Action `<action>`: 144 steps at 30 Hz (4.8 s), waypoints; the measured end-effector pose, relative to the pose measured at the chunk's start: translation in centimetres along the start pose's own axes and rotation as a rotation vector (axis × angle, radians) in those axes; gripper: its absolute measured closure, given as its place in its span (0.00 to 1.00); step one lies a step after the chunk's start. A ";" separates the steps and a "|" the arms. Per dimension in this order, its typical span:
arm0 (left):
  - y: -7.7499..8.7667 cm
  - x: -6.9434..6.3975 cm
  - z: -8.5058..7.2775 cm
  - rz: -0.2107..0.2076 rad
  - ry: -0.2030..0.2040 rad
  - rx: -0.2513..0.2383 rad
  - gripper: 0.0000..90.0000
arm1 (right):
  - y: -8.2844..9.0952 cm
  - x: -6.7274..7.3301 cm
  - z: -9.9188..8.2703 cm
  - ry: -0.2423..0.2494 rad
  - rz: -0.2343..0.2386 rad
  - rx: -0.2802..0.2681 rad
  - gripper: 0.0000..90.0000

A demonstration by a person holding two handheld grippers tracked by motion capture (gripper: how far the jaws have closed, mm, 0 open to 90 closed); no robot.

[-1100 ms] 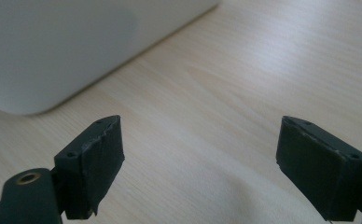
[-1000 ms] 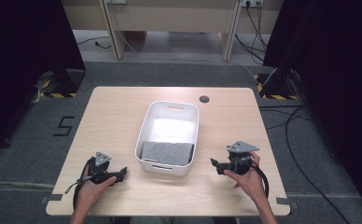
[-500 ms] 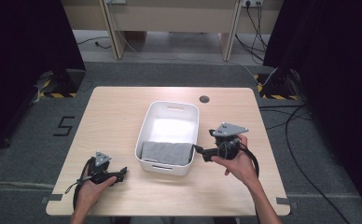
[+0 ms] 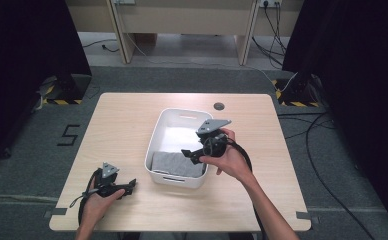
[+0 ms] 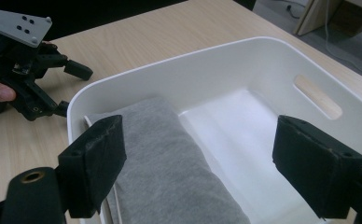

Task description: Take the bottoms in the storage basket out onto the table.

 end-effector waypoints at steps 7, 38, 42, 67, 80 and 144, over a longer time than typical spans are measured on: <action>0.0 0.0 0.0 0.000 0.000 0.001 0.10 | -2.8 0.2 1.2 0.003 0.043 0.050 0.21; 0.0 0.0 0.0 -0.001 -0.001 0.000 0.10 | -13.0 -1.6 -0.7 -0.031 0.155 0.361 0.24; 0.0 0.0 0.0 -0.001 -0.001 0.000 0.10 | -13.5 -1.7 -1.0 -0.049 0.164 0.372 0.22; 0.0 0.0 0.0 0.000 -0.002 0.000 0.10 | -15.2 -2.0 -2.7 -0.147 0.266 0.454 0.39; 0.0 0.0 0.0 -0.002 -0.004 0.001 0.10 | -13.1 -1.2 -1.0 -0.148 0.237 0.373 0.71; 0.0 0.0 0.0 -0.002 -0.004 0.001 0.10 | 11.3 -5.4 5.3 -0.099 -0.061 -0.103 0.73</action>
Point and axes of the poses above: each handheld gripper's, and its own axes: y roughly backward along the jaws, z roughly out of its top, x roughly to its left, the point moved 3 cm from there along -y, roughly forward along the jaws, and after that the axes turned 10 degrees about z, right-handed, at the moved point
